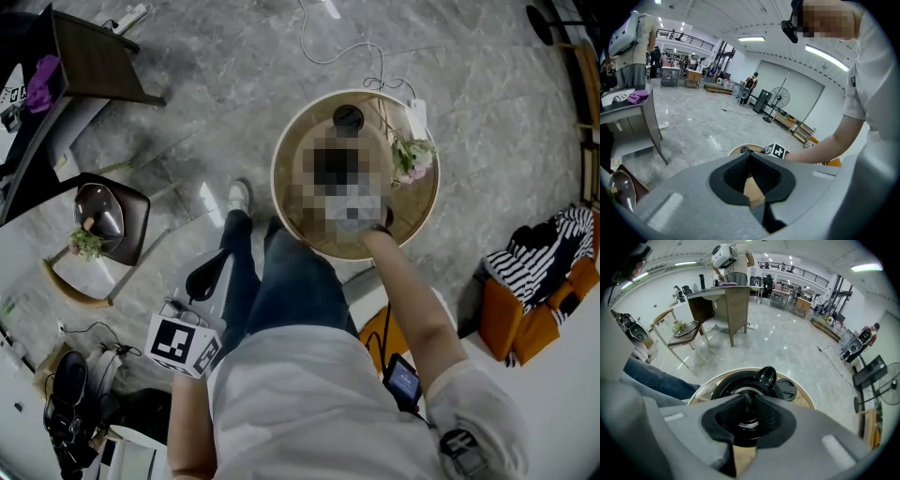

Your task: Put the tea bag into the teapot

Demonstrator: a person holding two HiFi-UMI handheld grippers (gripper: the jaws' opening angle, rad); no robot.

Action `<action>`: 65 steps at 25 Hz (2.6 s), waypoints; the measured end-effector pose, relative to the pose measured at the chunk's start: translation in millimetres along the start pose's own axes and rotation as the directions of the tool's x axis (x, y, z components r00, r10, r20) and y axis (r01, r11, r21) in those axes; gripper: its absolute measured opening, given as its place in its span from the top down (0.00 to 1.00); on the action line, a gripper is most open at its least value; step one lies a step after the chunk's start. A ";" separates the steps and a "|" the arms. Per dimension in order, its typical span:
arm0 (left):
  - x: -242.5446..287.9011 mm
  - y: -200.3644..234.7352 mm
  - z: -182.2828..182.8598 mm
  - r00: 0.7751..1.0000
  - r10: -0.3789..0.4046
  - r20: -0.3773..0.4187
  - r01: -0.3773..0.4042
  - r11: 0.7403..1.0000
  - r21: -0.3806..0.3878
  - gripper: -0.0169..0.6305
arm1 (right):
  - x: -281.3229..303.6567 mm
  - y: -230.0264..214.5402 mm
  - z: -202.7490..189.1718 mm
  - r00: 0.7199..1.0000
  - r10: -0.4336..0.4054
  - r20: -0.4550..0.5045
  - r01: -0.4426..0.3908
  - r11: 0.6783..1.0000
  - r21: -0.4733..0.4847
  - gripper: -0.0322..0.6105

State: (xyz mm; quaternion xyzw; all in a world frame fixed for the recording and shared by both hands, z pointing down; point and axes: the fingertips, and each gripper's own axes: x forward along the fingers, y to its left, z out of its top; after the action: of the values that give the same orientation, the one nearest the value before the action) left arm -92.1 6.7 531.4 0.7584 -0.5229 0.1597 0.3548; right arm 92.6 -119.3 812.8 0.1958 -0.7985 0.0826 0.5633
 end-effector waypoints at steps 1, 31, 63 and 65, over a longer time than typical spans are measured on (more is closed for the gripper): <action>-0.3 -0.6 0.3 1.000 -0.001 0.002 0.001 1.000 0.001 0.96 | -0.7 -0.2 0.4 1.000 0.002 0.001 -0.002 1.000 0.002 0.84; 21.5 -20.4 65.2 0.972 -0.228 0.057 0.212 0.956 0.201 0.96 | -180.9 -21.0 67.8 0.948 -0.122 0.294 -0.002 0.922 0.388 0.95; -31.6 -147.1 263.6 0.762 -0.609 0.221 0.437 0.735 0.519 0.96 | -529.0 -32.8 129.3 0.494 -0.654 0.573 0.232 0.735 0.638 0.95; -34.8 -152.9 268.8 0.751 -0.618 0.232 0.436 0.729 0.528 0.96 | -537.6 -32.8 126.9 0.474 -0.668 0.574 0.239 0.725 0.646 0.95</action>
State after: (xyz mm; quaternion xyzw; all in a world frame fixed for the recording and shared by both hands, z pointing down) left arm -2.1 -128.4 266.0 0.9527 -0.2896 0.0087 0.0914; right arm 151.1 -75.8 264.3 0.5565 -0.8253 0.0260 0.0922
